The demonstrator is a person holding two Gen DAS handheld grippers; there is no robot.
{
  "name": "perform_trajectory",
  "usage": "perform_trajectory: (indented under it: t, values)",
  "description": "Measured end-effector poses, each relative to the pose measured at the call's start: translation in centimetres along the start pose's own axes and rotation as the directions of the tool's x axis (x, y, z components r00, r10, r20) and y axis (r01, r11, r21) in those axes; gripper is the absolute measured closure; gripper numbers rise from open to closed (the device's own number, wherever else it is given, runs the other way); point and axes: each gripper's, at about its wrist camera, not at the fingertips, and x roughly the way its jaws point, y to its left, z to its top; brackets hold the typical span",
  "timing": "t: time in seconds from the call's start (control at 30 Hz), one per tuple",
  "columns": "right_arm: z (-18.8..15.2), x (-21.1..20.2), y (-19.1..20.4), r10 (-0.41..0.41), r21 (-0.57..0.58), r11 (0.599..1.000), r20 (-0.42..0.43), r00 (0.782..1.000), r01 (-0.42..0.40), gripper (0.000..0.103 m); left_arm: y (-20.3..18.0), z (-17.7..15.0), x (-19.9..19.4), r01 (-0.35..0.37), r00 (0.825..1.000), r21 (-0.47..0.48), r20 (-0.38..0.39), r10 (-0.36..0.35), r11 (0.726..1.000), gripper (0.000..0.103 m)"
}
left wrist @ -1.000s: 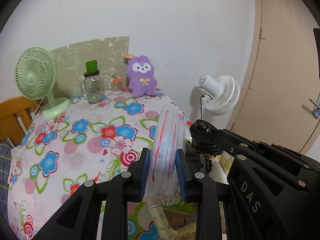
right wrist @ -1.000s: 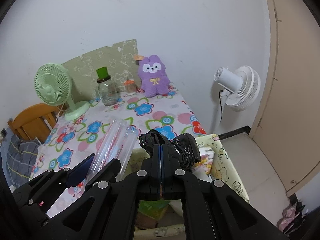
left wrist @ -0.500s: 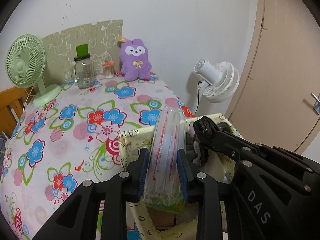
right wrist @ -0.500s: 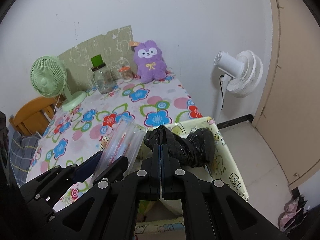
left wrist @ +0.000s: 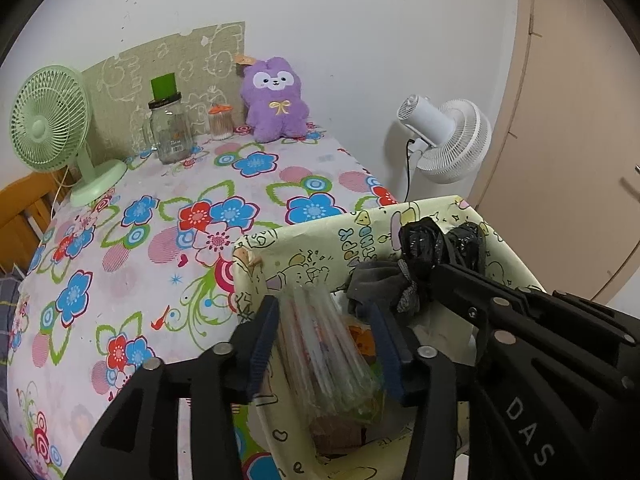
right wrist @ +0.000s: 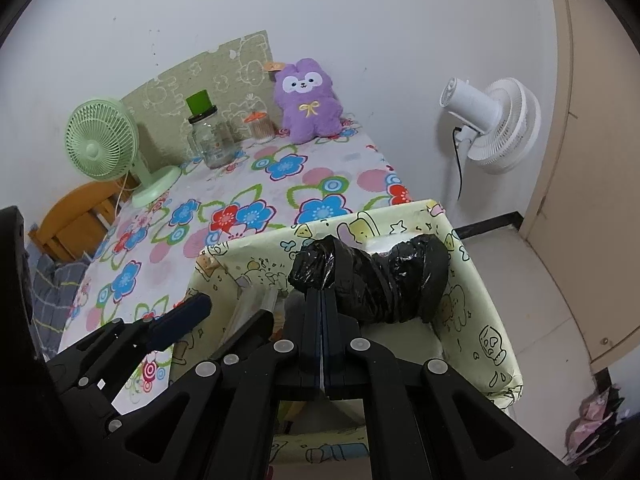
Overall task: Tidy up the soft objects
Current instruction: 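Lower the straw pack and bundle into the box and open both tools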
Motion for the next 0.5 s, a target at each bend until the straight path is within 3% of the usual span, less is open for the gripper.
perform_trajectory:
  t: [0.33,0.47,0.5]
  values:
    - [-0.4,-0.4,-0.4,0.012,0.013,1.0,-0.014,1.0,-0.012,0.097,-0.7,-0.3,-0.9,0.013,1.0,0.02,-0.004,-0.013,1.0,0.038]
    - [-0.6,-0.9,-0.5,-0.005,0.021,1.0,-0.007,1.0,0.005,0.087,-1.0,-0.6,-1.9,-0.007,1.0,0.037,0.013,0.007,0.999,0.03]
    - [-0.7,-1.0,-0.4,-0.003,0.019,1.0,-0.005,1.0,0.003,0.086,-1.0,-0.7,-2.1,-0.021,1.0,0.038,0.017,0.02,0.999,0.022]
